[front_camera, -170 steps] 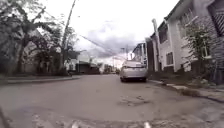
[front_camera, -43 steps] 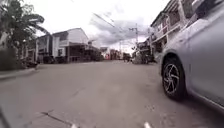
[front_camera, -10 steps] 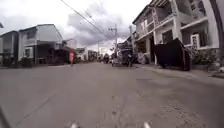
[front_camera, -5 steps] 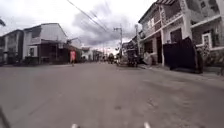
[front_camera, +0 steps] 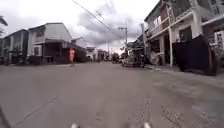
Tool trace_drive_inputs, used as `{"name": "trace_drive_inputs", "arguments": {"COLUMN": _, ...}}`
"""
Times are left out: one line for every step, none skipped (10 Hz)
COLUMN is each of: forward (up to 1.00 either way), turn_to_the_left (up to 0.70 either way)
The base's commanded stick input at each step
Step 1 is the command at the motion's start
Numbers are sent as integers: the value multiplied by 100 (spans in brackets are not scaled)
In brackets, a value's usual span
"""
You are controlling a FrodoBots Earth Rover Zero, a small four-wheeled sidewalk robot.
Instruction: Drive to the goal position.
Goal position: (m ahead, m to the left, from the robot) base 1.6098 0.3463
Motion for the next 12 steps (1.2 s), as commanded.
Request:
{"name": "trace_drive_inputs", "arguments": {"forward": 70, "turn_to_the_left": -20}}
{"name": "trace_drive_inputs", "arguments": {"forward": 70, "turn_to_the_left": -35}}
{"name": "trace_drive_inputs", "arguments": {"forward": 70, "turn_to_the_left": -35}}
{"name": "trace_drive_inputs", "arguments": {"forward": 70, "turn_to_the_left": -31}}
{"name": "trace_drive_inputs", "arguments": {"forward": 70, "turn_to_the_left": -20}}
{"name": "trace_drive_inputs", "arguments": {"forward": 70, "turn_to_the_left": -28}}
{"name": "trace_drive_inputs", "arguments": {"forward": 70, "turn_to_the_left": -35}}
{"name": "trace_drive_inputs", "arguments": {"forward": 70, "turn_to_the_left": -35}}
{"name": "trace_drive_inputs", "arguments": {"forward": 70, "turn_to_the_left": -35}}
{"name": "trace_drive_inputs", "arguments": {"forward": 70, "turn_to_the_left": -35}}
{"name": "trace_drive_inputs", "arguments": {"forward": 70, "turn_to_the_left": -34}}
{"name": "trace_drive_inputs", "arguments": {"forward": 70, "turn_to_the_left": -32}}
